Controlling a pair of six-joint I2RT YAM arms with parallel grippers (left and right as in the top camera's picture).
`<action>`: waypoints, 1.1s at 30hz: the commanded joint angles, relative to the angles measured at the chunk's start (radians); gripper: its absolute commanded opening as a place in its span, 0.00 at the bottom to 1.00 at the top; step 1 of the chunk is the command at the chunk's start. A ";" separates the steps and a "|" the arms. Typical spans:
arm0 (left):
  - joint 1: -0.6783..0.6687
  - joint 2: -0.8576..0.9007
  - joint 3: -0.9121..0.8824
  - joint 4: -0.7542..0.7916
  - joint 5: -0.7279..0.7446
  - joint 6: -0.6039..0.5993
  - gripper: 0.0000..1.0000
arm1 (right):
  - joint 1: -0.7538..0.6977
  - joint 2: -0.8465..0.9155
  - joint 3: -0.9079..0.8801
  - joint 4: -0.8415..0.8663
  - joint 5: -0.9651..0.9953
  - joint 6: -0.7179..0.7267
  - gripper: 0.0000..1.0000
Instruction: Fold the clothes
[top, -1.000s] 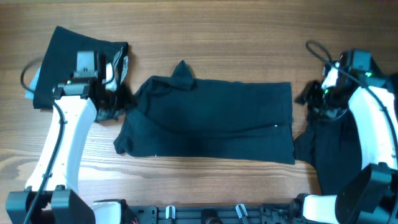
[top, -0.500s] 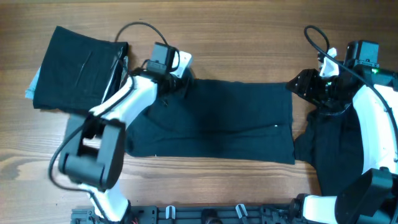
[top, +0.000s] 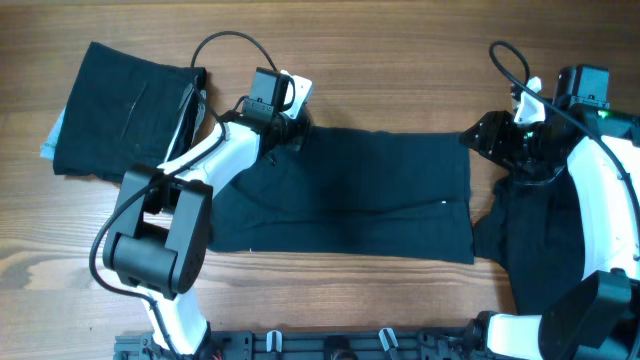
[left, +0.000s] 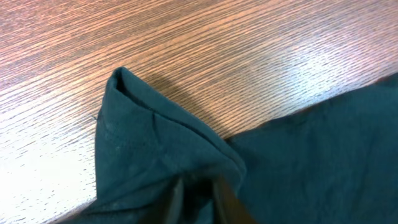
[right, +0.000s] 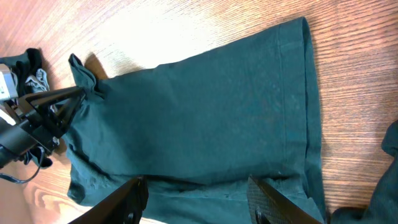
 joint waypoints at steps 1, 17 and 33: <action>-0.003 0.012 0.002 -0.005 -0.017 -0.013 0.09 | 0.004 -0.008 0.005 0.002 0.010 -0.021 0.56; -0.047 0.016 0.003 -0.125 -0.018 -0.058 0.48 | 0.004 -0.008 0.005 0.006 0.044 -0.020 0.57; -0.047 0.050 0.003 0.023 -0.148 -0.081 0.04 | 0.004 -0.008 0.005 0.001 0.044 -0.021 0.56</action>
